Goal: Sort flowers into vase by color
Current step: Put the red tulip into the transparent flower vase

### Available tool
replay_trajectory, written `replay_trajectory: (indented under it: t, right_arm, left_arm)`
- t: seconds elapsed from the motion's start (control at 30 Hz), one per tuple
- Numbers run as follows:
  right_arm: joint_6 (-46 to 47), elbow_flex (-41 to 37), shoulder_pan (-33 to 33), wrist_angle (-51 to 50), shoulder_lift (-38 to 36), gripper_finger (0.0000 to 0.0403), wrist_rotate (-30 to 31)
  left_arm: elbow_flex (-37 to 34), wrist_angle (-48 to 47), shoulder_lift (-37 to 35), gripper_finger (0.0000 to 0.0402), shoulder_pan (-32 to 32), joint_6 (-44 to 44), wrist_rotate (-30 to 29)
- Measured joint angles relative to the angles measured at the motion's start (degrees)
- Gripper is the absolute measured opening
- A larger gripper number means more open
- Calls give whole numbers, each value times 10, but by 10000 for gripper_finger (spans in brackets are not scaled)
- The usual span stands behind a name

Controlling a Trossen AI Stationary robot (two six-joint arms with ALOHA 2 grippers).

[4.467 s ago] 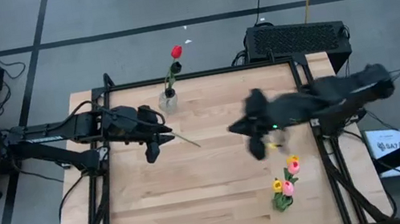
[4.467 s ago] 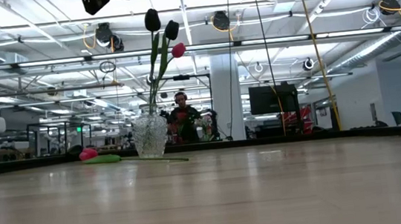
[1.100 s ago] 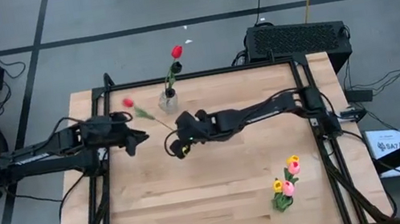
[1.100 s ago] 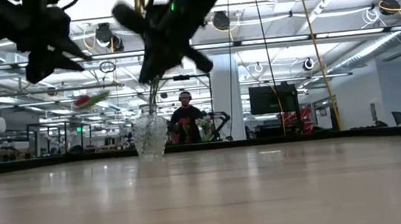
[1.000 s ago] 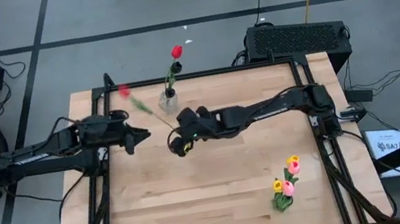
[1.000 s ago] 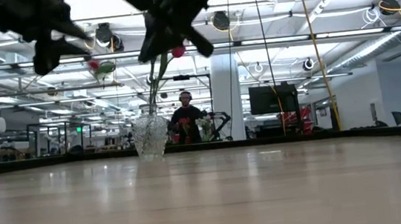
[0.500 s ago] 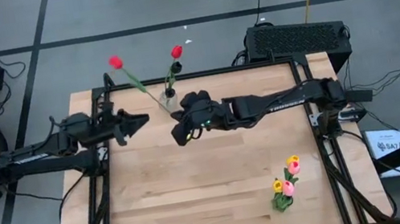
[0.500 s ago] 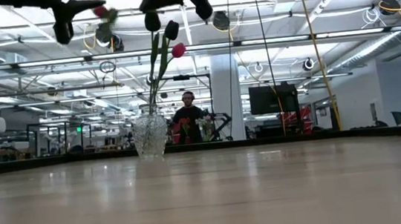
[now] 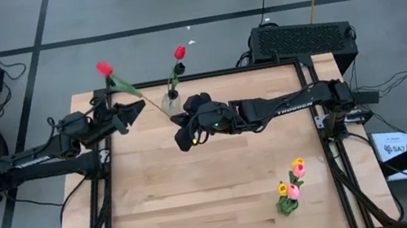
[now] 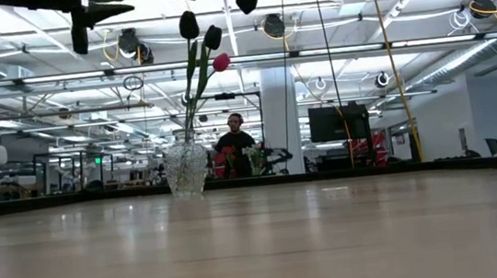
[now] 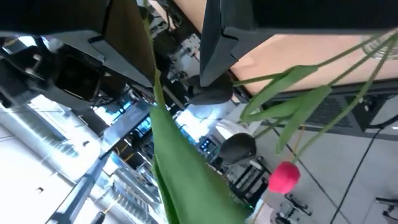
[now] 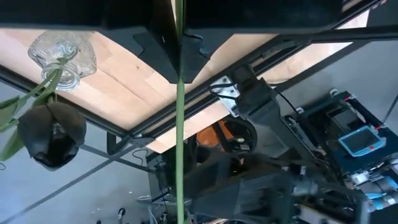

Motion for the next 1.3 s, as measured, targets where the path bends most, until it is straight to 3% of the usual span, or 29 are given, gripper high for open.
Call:
replay_trajectory:
  t: [0.27,1.07,1.17,1.3]
  right_arm:
    - [5,0,-1,0,0,0,-13]
    - [6,0,19,-8,0,0,-27]
    - [6,0,19,-8,0,0,-26]
    - [6,0,19,-8,0,0,-26]
  left_arm:
    - [0,36,11,134,14,-1,51]
    - [0,105,37,133,14,0,3]
    - [0,105,37,119,14,0,1]
    - [0,105,37,59,14,3,1]
